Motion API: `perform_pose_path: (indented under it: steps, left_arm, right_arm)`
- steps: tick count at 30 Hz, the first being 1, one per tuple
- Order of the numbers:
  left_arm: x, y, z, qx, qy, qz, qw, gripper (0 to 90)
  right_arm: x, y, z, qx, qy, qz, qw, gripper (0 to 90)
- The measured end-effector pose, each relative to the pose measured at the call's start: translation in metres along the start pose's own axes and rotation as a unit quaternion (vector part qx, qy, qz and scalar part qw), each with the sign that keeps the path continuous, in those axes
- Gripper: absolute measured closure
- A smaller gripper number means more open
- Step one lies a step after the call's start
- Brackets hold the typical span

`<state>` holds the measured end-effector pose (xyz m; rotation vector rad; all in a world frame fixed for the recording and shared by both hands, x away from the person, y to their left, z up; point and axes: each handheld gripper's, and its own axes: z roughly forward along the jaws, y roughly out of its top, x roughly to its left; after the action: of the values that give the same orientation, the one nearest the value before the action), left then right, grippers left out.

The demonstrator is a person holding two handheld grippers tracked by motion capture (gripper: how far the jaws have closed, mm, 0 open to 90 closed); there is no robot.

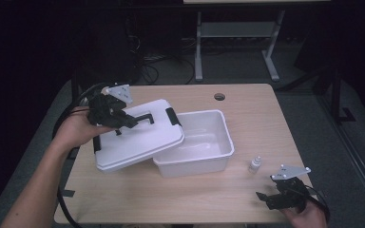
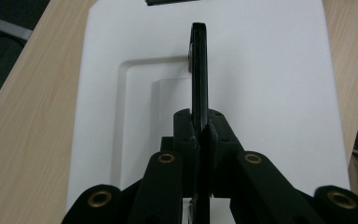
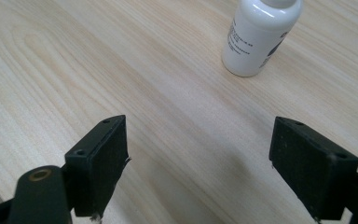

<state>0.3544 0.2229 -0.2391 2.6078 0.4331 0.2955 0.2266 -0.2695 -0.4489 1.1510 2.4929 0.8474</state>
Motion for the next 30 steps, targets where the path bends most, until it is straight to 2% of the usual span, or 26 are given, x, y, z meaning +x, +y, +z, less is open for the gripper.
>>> perform_pose_path:
  steps: [30]
  left_arm:
    - [-0.005, -0.074, -0.030, -0.003, 0.029, -0.049, 0.9984, 84.0]
  right_arm:
    - [0.003, 0.004, 0.004, 0.005, -0.003, -0.007, 1.0000, 18.9]
